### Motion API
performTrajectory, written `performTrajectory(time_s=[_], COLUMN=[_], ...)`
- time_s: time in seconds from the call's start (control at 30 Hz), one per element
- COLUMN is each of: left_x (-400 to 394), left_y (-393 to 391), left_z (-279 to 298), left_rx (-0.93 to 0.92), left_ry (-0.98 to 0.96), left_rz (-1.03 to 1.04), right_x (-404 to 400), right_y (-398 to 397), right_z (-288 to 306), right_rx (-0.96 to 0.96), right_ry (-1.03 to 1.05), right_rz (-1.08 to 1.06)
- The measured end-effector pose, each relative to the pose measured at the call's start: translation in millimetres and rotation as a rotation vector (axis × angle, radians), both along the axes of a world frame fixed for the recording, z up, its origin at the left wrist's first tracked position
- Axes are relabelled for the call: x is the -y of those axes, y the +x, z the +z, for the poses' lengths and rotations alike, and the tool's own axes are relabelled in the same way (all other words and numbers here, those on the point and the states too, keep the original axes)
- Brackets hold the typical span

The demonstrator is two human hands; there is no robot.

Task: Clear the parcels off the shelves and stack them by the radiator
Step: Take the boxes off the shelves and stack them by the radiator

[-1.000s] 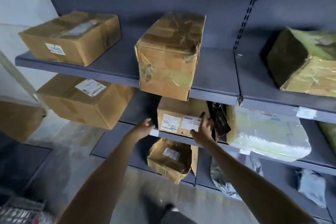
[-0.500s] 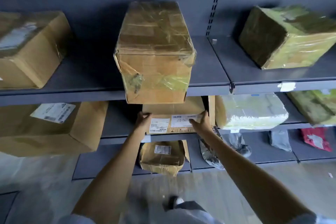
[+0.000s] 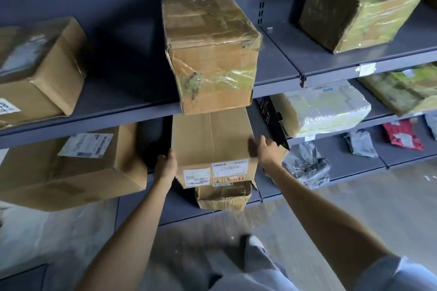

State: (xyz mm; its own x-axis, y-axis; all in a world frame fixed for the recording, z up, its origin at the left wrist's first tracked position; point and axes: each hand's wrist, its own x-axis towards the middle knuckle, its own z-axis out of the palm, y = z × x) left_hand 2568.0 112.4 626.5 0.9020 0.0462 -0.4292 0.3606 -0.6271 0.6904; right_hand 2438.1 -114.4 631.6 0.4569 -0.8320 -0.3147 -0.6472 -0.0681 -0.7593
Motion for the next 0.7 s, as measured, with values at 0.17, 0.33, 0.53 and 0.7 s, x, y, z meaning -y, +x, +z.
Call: performTrajectory(time_s=[0.17, 0.33, 0.53, 0.7], left_x=[-20.5, -7.9, 1.5, 33.4], left_y=[2.3, 6.7, -11.3, -59.9], left_z=[4.1, 10.5, 31.0, 53.4], left_rx=[-0.132, -0.265, -0.456, -0.492], left_ry=[0.033, -0.171, -0.221, -0.309], left_rz=[-0.288, -0.166, -0.343, -0.479], right_x=[-12.9, -26.3, -14.5, 23.2], right_y=[-8.5, -17.0, -62.9, -121.2], right_z=[-6.6, -2.2, 6.0, 33.7], right_rx=[-0.032, 0.148, 0.221, 0.208], right_ry=[0.189, 0.416, 0.429, 0.372], right_rz=[0.038, 0.079, 0.171, 0.243])
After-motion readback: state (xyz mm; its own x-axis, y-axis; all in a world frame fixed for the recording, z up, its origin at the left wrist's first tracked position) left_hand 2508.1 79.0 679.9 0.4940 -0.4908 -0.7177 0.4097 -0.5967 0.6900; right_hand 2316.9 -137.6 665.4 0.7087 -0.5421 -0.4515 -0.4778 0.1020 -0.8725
